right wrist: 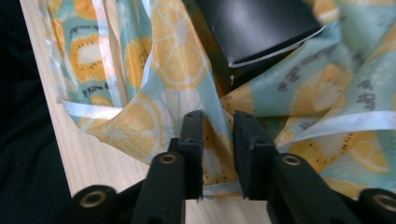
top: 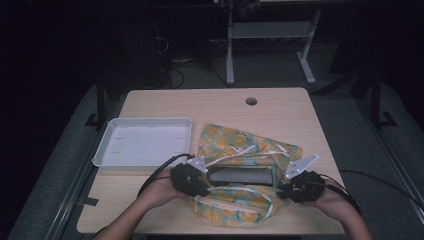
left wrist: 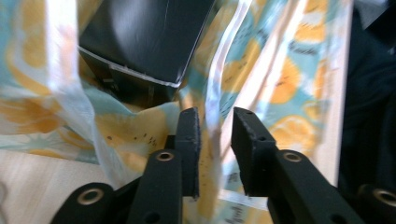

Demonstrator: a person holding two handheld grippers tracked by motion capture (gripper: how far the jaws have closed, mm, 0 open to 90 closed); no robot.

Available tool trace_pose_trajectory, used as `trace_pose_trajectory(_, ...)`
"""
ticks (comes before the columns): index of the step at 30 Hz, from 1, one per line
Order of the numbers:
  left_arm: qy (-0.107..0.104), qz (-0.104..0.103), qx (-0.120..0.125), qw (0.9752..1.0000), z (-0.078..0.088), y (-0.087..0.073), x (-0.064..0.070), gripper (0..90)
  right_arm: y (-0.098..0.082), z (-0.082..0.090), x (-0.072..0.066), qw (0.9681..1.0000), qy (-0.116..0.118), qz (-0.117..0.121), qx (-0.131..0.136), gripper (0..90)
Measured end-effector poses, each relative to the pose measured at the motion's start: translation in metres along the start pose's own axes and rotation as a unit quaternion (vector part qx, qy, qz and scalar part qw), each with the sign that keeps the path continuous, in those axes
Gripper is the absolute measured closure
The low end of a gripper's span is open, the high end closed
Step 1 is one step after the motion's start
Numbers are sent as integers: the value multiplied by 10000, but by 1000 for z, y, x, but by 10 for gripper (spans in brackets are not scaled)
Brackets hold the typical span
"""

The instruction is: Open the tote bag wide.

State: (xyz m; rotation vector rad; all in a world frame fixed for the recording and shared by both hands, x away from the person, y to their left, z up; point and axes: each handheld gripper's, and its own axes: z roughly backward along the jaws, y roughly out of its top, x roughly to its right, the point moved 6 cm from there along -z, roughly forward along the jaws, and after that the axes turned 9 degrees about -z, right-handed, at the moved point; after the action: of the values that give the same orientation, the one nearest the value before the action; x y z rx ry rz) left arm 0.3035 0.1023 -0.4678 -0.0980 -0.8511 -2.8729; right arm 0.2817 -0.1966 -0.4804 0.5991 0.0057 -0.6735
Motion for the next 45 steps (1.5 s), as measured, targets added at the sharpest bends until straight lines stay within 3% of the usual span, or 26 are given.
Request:
trace_pose_trajectory(3,-15,-6,168,9999,11,4,2,680,3,6,-2,9999,-20,6,125,713)
trace_pose_trajectory(7,116,24,416,9991,25,10,0,665,8,13,-2,9995,-65,21,308,708)
trace_pose_trajectory(10,322,-3,558,9979,33,16,-4,766,11,14,-3,9993,-81,43,364,779)
trace_pose_trajectory(14,548,-53,703,9960,37,26,-12,858,9,7,-1,9998,-113,11,165,874)
trace_pose_trajectory(19,734,-73,725,9946,37,36,-24,881,3,-8,1,9999,-68,52,-148,880)
trace_pose_trajectory(22,897,-101,559,9943,32,39,-36,889,1,-14,2,9996,-75,82,-273,880)
trace_pose_trajectory(25,984,65,484,9940,22,38,-49,894,0,-18,3,9992,-103,115,-377,880)
trace_pose_trajectory(26,1001,17,333,9944,19,36,-53,895,-1,-20,3,9991,-104,131,-397,880)
trace_pose_trajectory(29,1119,137,97,9936,6,31,-65,896,-2,-22,3,9990,-87,139,-423,880)
trace_pose_trajectory(33,1120,196,-234,9932,-9,24,-74,897,-3,-24,1,9988,-78,134,-458,881)
trace_pose_trajectory(40,1263,269,-450,9906,-25,22,-87,898,-1,-28,-5,9989,17,173,-426,882)
trace_pose_trajectory(45,1362,282,-507,9890,-29,26,-96,898,3,-32,-14,9984,113,336,-445,883)
